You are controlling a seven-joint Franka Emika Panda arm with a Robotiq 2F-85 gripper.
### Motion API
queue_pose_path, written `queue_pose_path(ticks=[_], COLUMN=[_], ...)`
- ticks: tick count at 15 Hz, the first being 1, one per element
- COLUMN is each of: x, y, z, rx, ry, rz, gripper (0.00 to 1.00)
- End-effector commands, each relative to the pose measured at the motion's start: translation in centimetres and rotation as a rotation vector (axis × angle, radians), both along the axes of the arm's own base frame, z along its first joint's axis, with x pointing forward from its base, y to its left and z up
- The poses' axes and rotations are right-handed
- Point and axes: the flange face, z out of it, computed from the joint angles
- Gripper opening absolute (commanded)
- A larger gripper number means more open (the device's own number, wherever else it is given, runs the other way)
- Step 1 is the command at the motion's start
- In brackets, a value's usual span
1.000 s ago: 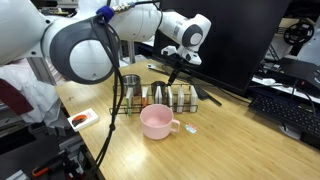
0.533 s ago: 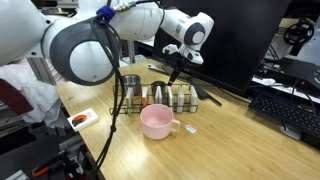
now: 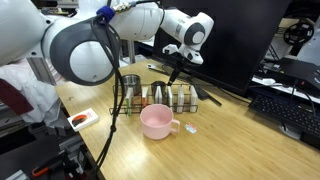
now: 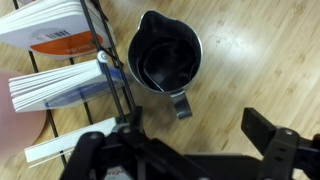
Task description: Move the silver jar to the left of the book rack
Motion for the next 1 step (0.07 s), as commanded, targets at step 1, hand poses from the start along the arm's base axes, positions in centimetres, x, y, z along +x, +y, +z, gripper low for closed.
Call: queue_pose_path(ticks=[1], x=[0.00], y=[0.00], z=[0.00], rx=[0.000], ry=[0.000], rz=[0.000], gripper=[1.00])
